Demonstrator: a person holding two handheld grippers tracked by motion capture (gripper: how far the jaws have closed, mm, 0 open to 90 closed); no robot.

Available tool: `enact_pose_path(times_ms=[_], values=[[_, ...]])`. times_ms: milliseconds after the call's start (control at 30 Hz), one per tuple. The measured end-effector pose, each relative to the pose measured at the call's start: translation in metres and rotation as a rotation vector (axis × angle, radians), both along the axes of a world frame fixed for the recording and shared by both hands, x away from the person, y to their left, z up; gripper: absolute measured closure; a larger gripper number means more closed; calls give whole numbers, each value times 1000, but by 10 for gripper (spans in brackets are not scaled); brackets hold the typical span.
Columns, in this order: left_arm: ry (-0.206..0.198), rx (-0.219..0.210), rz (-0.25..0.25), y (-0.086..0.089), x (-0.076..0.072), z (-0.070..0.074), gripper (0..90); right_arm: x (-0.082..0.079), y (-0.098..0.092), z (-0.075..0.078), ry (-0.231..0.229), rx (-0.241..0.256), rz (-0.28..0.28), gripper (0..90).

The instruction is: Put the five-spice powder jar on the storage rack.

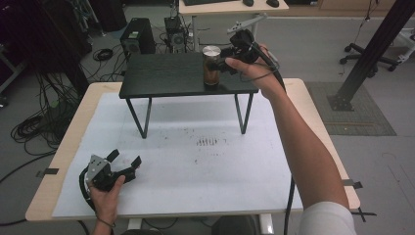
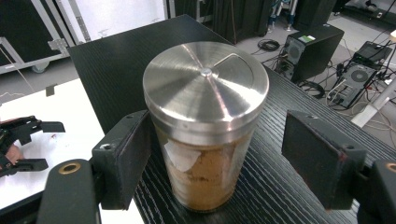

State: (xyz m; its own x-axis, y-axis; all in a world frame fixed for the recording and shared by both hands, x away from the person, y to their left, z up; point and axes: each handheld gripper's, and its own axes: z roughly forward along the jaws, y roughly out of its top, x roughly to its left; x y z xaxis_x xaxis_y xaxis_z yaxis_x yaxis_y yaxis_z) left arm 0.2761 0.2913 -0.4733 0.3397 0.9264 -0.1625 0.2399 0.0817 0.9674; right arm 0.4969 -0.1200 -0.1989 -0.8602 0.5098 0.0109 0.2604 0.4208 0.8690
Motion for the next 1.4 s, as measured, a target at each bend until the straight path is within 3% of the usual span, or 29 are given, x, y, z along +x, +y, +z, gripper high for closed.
enact_pose_path(times_ms=[667,967,1400], values=[[4,8,0,0,0,0,51,-20,-28,-1,-3,31,-33,216],[4,6,0,0,0,0,51,-39,-44,-1,-11,49,-47,215],[9,8,-4,-1,1,0,51,-70,-53,-3,-33,59,-30,210]])
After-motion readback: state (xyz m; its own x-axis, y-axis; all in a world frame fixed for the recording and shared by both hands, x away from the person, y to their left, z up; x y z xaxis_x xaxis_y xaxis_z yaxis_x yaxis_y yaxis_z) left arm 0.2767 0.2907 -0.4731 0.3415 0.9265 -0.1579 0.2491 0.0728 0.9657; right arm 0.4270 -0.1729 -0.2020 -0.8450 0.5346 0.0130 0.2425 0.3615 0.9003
